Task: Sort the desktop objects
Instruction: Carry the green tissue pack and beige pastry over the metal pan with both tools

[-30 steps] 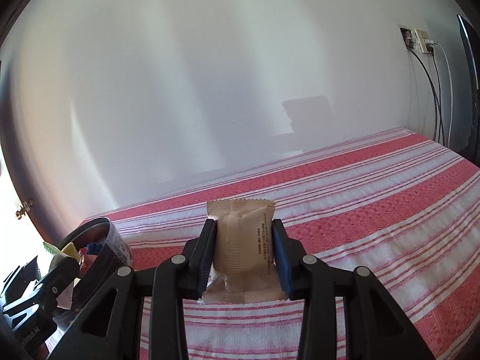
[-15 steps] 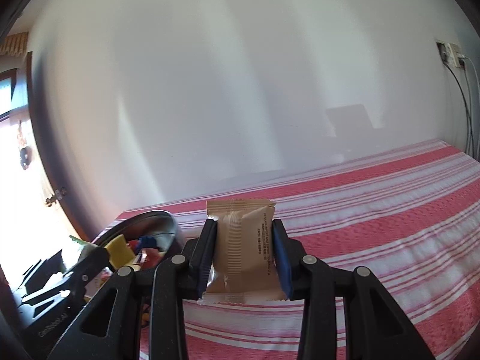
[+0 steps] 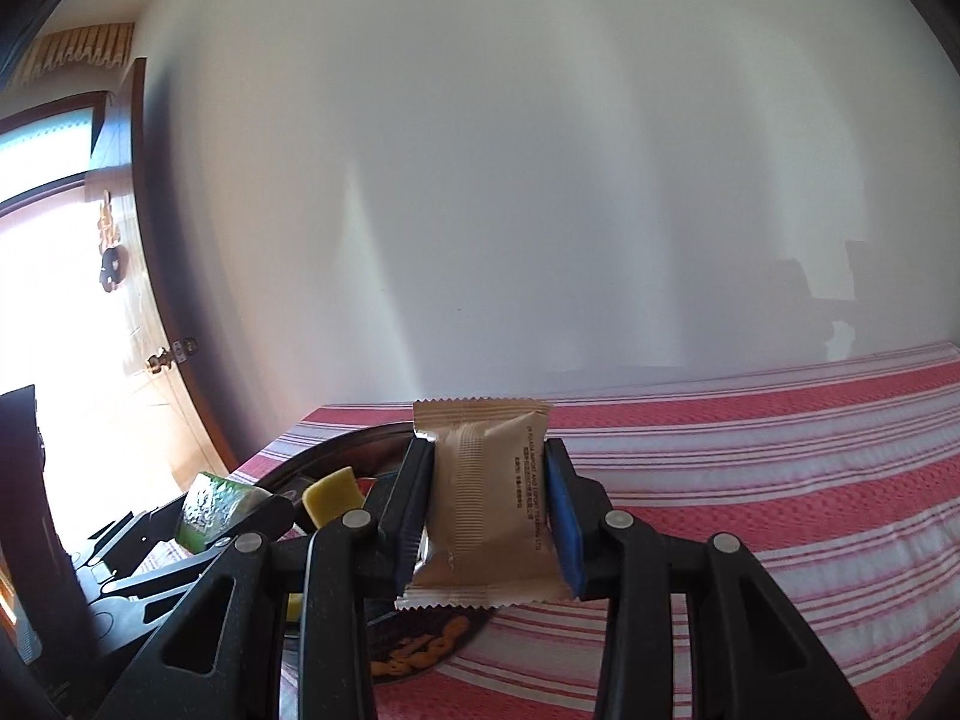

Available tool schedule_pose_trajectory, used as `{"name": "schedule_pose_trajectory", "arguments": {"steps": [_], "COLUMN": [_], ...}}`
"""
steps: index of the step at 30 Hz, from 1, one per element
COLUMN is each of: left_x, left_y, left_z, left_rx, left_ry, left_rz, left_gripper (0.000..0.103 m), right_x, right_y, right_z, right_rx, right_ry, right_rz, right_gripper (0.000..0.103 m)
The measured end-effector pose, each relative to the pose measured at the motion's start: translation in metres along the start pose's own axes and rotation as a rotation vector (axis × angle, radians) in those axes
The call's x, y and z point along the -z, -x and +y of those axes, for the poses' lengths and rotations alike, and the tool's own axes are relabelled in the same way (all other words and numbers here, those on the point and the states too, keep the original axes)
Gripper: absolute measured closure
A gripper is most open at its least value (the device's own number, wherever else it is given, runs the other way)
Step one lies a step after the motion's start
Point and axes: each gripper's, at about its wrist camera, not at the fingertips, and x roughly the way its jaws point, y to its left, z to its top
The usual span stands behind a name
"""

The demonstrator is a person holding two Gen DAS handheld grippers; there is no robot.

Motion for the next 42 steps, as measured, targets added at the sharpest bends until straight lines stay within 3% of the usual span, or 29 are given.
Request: {"name": "schedule_pose_trajectory", "arguments": {"steps": [20, 42], "left_x": [0.000, -0.004], "left_y": [-0.036, -0.067], "left_z": [0.049, 0.057], "left_rx": [-0.066, -0.045], "left_ry": [0.089, 0.082], "left_rz": [0.080, 0.165], "left_gripper": [0.034, 0.033], "right_x": [-0.021, -0.041], "right_y": [-0.055, -0.117], "right_z": [0.059, 0.053], "right_rx": [-0.106, 0.006], "right_ry": [0.072, 0.095], "right_rz": [0.054, 0.174], "right_gripper": [0.063, 0.063]}}
